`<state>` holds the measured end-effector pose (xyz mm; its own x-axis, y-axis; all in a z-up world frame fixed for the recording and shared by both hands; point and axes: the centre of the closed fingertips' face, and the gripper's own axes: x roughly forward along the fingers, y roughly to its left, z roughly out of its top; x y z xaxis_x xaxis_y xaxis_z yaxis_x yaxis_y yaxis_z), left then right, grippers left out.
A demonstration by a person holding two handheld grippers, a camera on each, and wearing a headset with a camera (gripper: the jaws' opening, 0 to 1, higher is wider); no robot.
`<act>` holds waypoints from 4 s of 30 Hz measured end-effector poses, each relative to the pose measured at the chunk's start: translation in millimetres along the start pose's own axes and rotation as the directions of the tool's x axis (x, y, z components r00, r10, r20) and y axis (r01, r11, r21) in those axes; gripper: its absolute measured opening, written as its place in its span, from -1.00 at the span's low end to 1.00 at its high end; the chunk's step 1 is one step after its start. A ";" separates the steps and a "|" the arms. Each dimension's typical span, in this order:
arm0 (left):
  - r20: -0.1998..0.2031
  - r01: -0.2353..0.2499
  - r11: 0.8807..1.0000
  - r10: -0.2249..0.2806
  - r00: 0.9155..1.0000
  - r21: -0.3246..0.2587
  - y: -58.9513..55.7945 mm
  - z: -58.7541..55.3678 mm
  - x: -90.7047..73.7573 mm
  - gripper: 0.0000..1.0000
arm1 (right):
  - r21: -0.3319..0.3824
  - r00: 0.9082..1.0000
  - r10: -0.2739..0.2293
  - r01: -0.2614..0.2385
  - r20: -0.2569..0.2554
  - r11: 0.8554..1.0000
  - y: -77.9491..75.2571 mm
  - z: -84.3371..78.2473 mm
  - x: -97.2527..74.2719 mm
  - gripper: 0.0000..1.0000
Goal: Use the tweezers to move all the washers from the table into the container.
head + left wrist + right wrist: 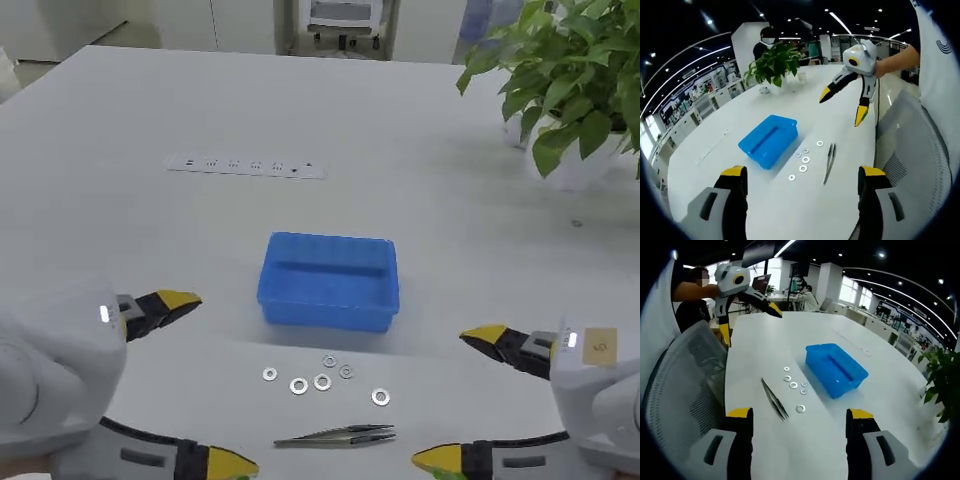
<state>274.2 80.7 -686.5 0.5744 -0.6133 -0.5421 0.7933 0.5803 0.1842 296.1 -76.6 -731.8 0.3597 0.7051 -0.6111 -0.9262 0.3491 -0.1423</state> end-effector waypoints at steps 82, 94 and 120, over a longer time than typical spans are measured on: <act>-0.023 -0.014 0.993 0.011 1.000 -0.118 27.9 -26.3 3.1 0.89 | 0.003 0.995 0.023 -0.023 -0.097 1.000 -10.1 -3.7 5.4 0.50; 0.040 0.109 0.981 -0.104 0.994 -0.158 -2.8 -24.7 31.7 0.53 | -0.021 0.990 0.112 -0.114 -0.090 0.993 9.0 2.3 35.4 0.38; -0.119 0.323 0.937 -0.339 0.933 -0.133 -56.8 -68.3 81.9 -0.16 | -0.141 0.906 0.342 -0.384 -0.249 0.913 53.7 -21.0 85.2 -0.46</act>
<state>262.4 34.1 -797.3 0.2437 -0.7054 -0.6656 0.9021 0.4169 -0.1115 274.6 -10.8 -807.8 -0.0194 0.6050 -0.7960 -0.9992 -0.0391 -0.0054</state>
